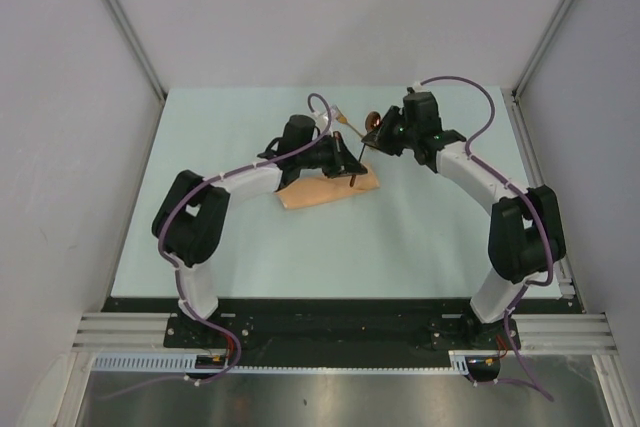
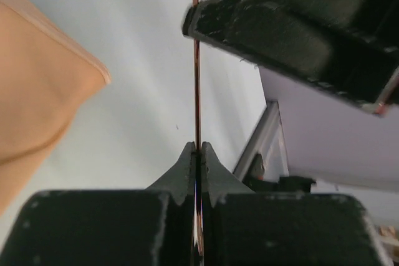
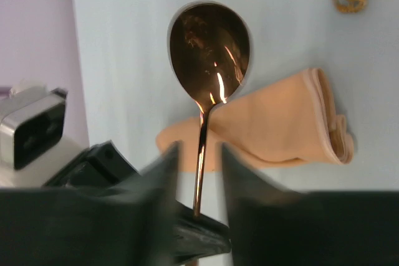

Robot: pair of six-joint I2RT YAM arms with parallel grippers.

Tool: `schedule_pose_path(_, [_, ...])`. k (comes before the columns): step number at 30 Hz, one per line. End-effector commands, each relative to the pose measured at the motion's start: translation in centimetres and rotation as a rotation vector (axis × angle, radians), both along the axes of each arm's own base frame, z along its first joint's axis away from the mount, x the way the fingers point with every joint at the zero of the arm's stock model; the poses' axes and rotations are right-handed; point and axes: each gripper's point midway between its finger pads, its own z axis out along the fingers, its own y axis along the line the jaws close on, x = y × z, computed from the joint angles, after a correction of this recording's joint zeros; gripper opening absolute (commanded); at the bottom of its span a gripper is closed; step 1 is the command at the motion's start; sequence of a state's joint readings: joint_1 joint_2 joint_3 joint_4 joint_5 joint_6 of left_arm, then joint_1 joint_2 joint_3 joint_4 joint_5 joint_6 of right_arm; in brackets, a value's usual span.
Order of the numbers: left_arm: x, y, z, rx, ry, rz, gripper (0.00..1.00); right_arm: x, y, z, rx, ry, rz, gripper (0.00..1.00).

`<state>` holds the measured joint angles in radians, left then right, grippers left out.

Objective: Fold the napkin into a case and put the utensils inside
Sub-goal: Pass from the right arm to the left, then pass from the left arm to the right

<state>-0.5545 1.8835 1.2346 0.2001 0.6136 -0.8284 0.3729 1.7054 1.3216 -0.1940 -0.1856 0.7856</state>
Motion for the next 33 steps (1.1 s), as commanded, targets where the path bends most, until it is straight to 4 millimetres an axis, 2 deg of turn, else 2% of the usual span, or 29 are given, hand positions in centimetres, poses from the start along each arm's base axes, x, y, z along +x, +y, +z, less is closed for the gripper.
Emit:
schedule_pose_path(1, [-3.8, 1.6, 4.4, -0.073, -0.052, -0.187, 0.00, -1.1, -0.1, 5.1, 0.101, -0.238, 0.339, 0.54])
schedule_pose_path(2, [-4.4, 2.6, 3.9, -0.053, -0.013, -0.203, 0.00, -1.3, -0.4, 4.9, 0.094, -0.255, 0.403, 0.65])
schedule_pose_path(3, [-5.3, 3.2, 4.1, -0.059, -0.008, -0.243, 0.00, -1.3, -1.6, 5.0, 0.063, -0.305, 0.459, 0.69])
schedule_pose_path(5, [-6.6, 4.8, 3.8, -0.048, 0.001, -0.281, 0.00, -1.6, -2.6, 4.7, 0.006, -0.339, 0.477, 0.81])
schedule_pose_path(7, [-7.8, 5.9, 3.7, -0.060, 0.022, -0.321, 0.00, -2.1, -2.7, 4.2, -0.011, -0.376, 0.547, 0.81])
schedule_pose_path(10, [-9.0, 6.9, 3.7, -0.049, 0.028, -0.346, 0.00, -3.0, -1.7, 4.0, 0.050, -0.413, 0.652, 0.78])
schedule_pose_path(17, [-10.5, 7.6, 3.0, -0.042, 0.079, -0.396, 0.00, -4.1, 0.4, 4.6, 0.104, -0.475, 0.759, 0.58])
schedule_pose_path(19, [-10.8, 7.6, 3.1, -0.055, 0.080, -0.403, 0.00, -4.1, 0.7, 3.6, 0.109, -0.436, 0.776, 0.54])
schedule_pose_path(21, [-10.9, 7.6, 3.3, -0.056, 0.077, -0.407, 0.00, -4.1, 1.0, 3.4, 0.115, -0.431, 0.797, 0.41])
schedule_pose_path(23, [-10.9, 7.6, 3.5, -0.058, 0.069, -0.403, 0.00, -4.2, 1.2, 3.0, 0.128, -0.422, 0.811, 0.33])
schedule_pose_path(25, [-11.0, 7.6, 3.6, -0.062, 0.064, -0.407, 0.00, -4.5, 1.4, 2.6, 0.129, -0.418, 0.822, 0.33])
schedule_pose_path(27, [-11.1, 7.7, 3.6, -0.061, 0.066, -0.409, 0.00, -4.7, 1.4, 2.6, 0.131, -0.415, 0.826, 0.25])
schedule_pose_path(29, [-11.3, 7.7, 3.5, -0.060, 0.073, -0.415, 0.00, -4.8, 1.4, 2.4, 0.133, -0.417, 0.835, 0.22])
schedule_pose_path(30, [-11.2, 7.8, 3.5, -0.059, 0.067, -0.416, 0.00, -5.2, 1.2, 1.8, 0.136, -0.385, 0.832, 0.16])
schedule_pose_path(31, [-11.1, 7.8, 3.4, -0.055, 0.067, -0.415, 0.00, -5.1, 1.2, 1.7, 0.135, -0.382, 0.829, 0.00])
schedule_pose_path(32, [-11.2, 8.1, 2.8, -0.027, 0.093, -0.405, 0.02, -4.8, 0.9, 1.5, 0.114, -0.374, 0.795, 0.00])
schedule_pose_path(33, [-10.1, 8.5, 2.7, 0.007, 0.077, -0.359, 0.21, -4.6, 0.6, 0.9, 0.103, -0.349, 0.759, 0.00])
